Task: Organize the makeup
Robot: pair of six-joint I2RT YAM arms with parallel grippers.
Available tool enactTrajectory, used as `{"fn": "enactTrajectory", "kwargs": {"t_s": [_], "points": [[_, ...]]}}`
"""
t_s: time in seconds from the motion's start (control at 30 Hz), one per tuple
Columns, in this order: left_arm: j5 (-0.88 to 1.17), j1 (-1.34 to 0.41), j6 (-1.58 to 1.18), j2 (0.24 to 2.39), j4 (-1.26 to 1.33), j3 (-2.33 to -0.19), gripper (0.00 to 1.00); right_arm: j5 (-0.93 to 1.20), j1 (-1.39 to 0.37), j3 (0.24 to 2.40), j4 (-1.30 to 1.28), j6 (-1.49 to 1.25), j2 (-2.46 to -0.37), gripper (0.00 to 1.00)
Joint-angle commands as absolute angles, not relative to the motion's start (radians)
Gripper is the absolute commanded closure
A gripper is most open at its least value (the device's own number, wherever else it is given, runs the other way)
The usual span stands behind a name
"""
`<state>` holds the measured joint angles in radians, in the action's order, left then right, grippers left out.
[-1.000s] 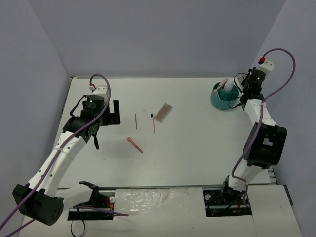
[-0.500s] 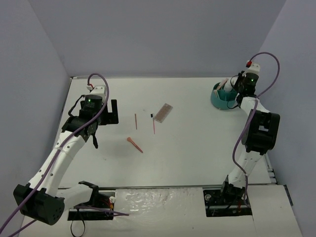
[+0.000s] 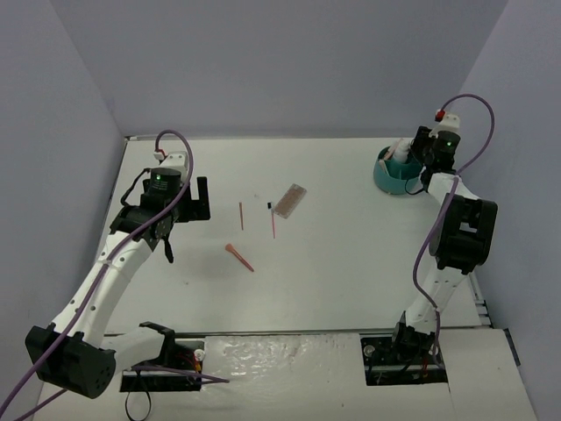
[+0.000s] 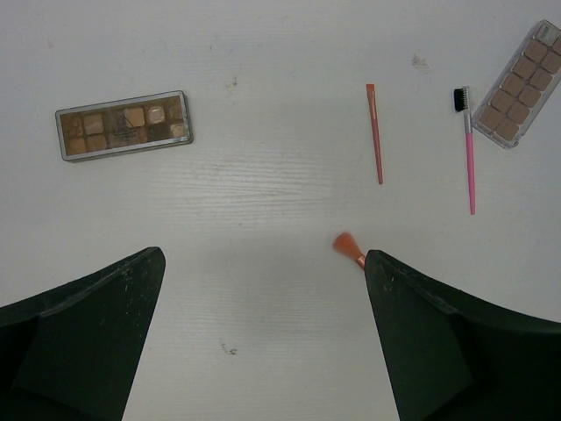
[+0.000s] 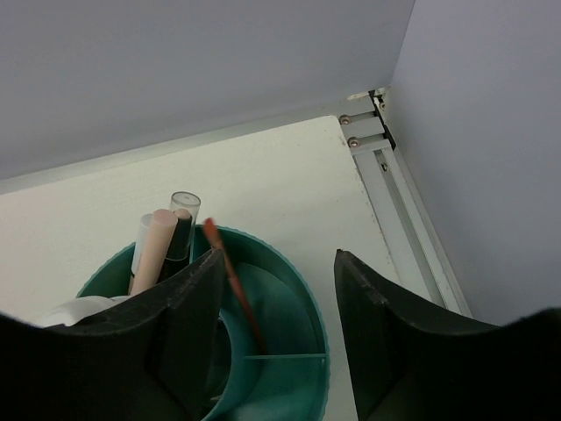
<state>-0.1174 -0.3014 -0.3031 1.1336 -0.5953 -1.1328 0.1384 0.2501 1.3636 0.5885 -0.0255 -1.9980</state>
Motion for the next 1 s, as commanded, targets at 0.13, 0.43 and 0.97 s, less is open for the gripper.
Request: {"fn": "enactTrajectory", "kwargs": {"t_s": [0.13,0.43,0.97], "points": [[-0.090,-0.285,-0.324,1.124,-0.564,-1.157,0.03,0.127,0.255,1.370,0.646,-0.038,-1.787,0.44],[-0.013,-0.287,-0.427,1.201,-0.613,-1.168,0.03,0.038,0.253,1.273,0.469,-0.201,-1.535,0.33],[-0.067,-0.517,-0.897,1.395,-0.508,-1.014,0.10,0.256,0.183,0.977,0.193,-0.344,-1.049,0.00]]}}
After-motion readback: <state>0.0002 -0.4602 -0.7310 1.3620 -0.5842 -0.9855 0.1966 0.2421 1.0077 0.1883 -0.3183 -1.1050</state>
